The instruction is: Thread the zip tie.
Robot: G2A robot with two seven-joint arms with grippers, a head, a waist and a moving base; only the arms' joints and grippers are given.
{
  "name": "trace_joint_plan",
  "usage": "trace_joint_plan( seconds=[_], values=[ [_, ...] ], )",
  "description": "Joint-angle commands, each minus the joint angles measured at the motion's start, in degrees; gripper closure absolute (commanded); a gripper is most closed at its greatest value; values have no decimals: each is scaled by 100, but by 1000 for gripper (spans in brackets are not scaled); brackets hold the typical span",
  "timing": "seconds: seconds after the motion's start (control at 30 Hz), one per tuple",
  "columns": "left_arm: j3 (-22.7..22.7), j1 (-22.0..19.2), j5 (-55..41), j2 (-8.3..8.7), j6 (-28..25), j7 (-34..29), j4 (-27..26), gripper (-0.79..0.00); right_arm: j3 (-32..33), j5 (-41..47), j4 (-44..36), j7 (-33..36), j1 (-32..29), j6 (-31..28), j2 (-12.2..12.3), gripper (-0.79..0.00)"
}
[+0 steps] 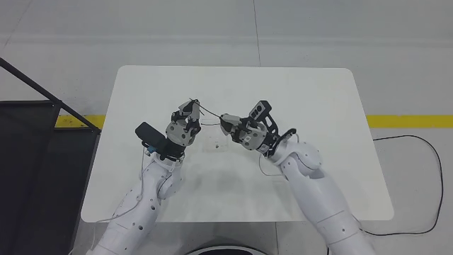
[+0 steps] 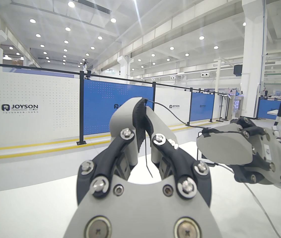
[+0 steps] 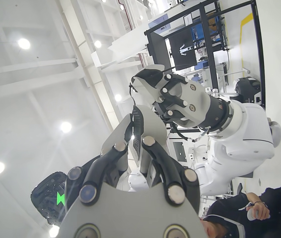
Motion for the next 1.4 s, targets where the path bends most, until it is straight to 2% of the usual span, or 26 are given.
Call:
trace_joint_plan(
  seconds=[0.0, 0.77, 0.8, 0.83, 0.87, 0.9, 1.13, 1.37],
  values=[
    [0, 0, 0, 0, 0, 0, 0, 0, -3, -25, -50, -41, -18, -47, -4, 0],
    [0, 0, 0, 0, 0, 0, 0, 0, -160, -422, -340, -550, -59, -598, -86, 0],
    [0, 0, 0, 0, 0, 0, 0, 0, -159, -414, -336, -540, -67, -623, -89, -55],
    [0, 0, 0, 0, 0, 0, 0, 0, -151, -405, -324, -532, -80, -654, -90, -277],
    [0, 0, 0, 0, 0, 0, 0, 0, -139, -399, -320, -518, -95, -692, -90, -579],
    [0, 0, 0, 0, 0, 0, 0, 0, -119, -395, -315, -502, -116, -737, -89, -776],
    [-60, 224, -104, 1, 46, -117, -315, 0, 192, -575, -427, -210, -380, -1270, -17, -785],
    [-49, 643, -275, -5, -34, -30, -689, 0, 549, -770, -569, 369, -903, -2325, 77, -785]
  ],
)
